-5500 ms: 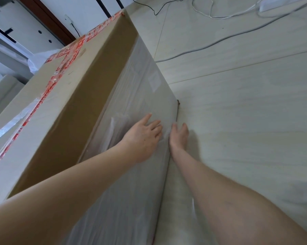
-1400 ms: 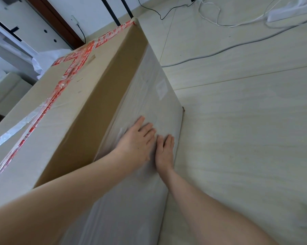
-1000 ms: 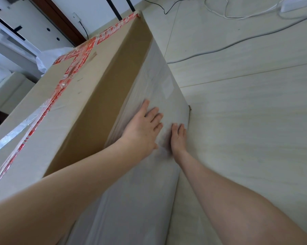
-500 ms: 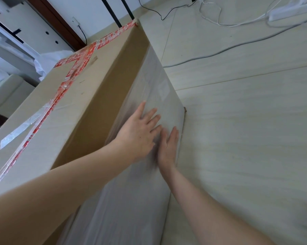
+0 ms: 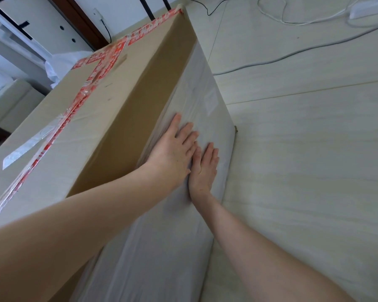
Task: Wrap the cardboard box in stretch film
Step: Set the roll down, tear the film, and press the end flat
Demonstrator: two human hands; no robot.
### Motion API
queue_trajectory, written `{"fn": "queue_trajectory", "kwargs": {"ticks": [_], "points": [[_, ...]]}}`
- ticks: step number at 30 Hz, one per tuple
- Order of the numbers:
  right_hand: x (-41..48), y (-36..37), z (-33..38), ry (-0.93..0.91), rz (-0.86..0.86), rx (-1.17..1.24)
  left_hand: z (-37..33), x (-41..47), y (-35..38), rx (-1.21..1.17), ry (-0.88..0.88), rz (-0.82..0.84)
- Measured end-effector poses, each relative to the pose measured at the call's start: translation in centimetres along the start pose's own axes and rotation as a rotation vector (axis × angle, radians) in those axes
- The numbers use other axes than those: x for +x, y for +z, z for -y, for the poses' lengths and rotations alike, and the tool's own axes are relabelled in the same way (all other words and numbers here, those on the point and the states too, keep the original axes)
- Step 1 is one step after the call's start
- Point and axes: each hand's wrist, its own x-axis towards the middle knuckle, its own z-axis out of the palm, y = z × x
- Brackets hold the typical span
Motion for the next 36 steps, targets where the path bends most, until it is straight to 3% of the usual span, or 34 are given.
{"fn": "queue_trajectory", "kwargs": {"ticks": [8,13,19,23,36], "points": [[0.4,-0.6,-0.3,-0.025,0.017,0.008,0.1,-0.1,-0.4,-0.050,-0.021,-0.024],[2.2,-2.8,-1.5,0.039,-0.117,0.060,-0.2,0.8,-2.1,-0.217,-0.094,-0.076],[2.7,-3.5,-5.5,0.131,-0.031,0.020,-2.6,2.0,-1.3,-0.190,0.061,-0.007],[2.8,-1.9,-6.6,0.141,0.065,-0.004,-2.9,1.9,0.2,-0.046,0.094,0.020],[3.6,-0.2,-6.6,0.187,-0.025,-0.085,-3.0,2.6,0.8,0.010,0.102,0.032]]}}
